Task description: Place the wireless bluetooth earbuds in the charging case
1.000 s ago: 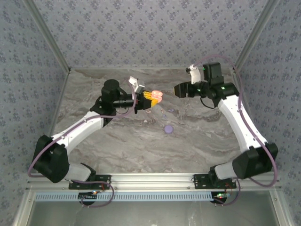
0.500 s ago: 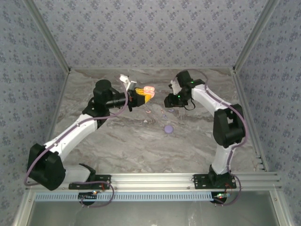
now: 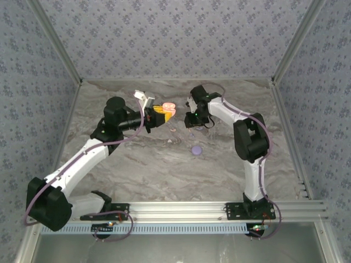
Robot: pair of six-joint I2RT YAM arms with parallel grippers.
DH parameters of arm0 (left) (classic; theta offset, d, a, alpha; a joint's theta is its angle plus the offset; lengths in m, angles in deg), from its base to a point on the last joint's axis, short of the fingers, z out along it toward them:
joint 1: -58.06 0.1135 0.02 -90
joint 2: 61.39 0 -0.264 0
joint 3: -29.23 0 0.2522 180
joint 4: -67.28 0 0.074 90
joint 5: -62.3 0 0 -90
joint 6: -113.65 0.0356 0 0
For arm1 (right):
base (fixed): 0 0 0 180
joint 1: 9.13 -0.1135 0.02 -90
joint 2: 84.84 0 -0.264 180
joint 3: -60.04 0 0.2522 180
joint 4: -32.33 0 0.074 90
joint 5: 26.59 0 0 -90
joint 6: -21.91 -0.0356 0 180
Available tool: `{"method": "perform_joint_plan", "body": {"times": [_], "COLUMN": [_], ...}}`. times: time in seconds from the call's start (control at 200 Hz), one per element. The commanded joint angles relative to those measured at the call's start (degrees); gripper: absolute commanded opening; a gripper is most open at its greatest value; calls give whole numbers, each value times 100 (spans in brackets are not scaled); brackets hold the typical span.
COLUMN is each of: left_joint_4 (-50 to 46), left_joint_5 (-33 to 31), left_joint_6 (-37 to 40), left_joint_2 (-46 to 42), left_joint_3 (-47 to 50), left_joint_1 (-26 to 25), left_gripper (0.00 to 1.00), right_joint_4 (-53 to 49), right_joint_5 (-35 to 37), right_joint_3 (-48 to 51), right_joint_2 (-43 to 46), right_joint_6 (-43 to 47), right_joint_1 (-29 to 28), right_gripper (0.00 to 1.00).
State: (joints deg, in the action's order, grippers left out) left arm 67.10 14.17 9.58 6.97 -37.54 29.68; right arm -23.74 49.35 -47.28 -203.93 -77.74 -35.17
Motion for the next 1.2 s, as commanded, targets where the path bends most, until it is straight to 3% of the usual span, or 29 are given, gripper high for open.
{"method": "perform_joint_plan", "body": {"times": [0.0, 1.194], "left_joint_4": [14, -9], "left_joint_5": [-19, -56], "left_joint_6": [-10, 53], "left_joint_2": [-139, -159], "left_joint_3": [24, 98], "left_joint_1": [37, 40], "left_gripper": [8, 8], "right_joint_4": [-251, -971], "right_joint_5": [260, 980], "right_joint_3": [-259, -1441], "right_joint_2": [-213, -1320], "right_joint_6": [-10, -391], "right_joint_1": [-74, -340], "right_gripper": [32, 39]}}
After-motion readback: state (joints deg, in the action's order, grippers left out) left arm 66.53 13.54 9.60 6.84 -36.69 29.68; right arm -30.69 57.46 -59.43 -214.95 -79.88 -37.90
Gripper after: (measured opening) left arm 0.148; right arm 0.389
